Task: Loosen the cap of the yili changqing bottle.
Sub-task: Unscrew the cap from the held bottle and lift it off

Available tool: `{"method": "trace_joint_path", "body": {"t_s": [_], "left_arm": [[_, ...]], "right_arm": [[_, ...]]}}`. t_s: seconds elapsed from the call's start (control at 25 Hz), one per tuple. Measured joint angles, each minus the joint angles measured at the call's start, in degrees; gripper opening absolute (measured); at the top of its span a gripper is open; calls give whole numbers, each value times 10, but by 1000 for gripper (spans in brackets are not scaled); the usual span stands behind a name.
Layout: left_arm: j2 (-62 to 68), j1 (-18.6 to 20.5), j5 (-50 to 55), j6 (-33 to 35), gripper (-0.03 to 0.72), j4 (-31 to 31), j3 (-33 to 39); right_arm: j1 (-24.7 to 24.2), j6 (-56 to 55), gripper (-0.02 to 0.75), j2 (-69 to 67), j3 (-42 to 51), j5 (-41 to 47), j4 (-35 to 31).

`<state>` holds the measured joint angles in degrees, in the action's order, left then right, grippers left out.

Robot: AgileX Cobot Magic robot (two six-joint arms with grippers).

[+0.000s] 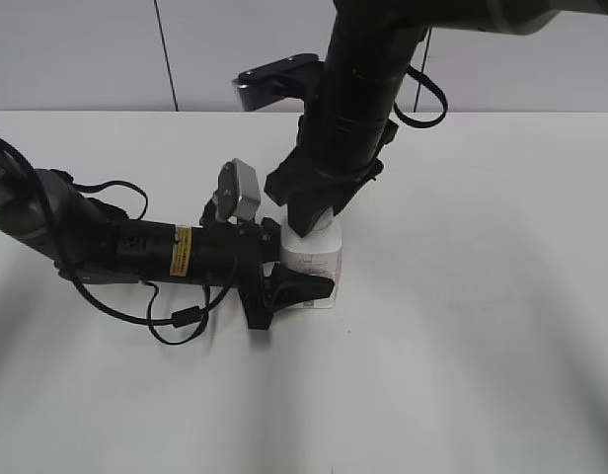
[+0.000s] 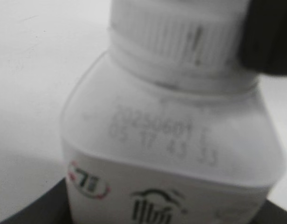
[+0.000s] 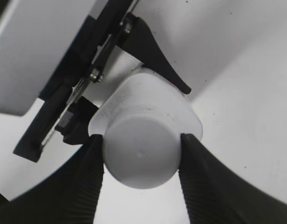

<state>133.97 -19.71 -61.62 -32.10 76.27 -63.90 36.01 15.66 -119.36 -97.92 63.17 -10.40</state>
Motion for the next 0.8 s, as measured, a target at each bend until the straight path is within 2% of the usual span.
{"method": "trace_joint_path", "body": {"t_s": [0.24, 0.8], "left_arm": [[0, 0, 0, 2, 388, 2, 0], [0, 0, -3, 6, 379, 8, 0]], "right_arm": [[0, 177, 395, 0, -1, 1, 1], [0, 418, 395, 0, -2, 10, 2]]}}
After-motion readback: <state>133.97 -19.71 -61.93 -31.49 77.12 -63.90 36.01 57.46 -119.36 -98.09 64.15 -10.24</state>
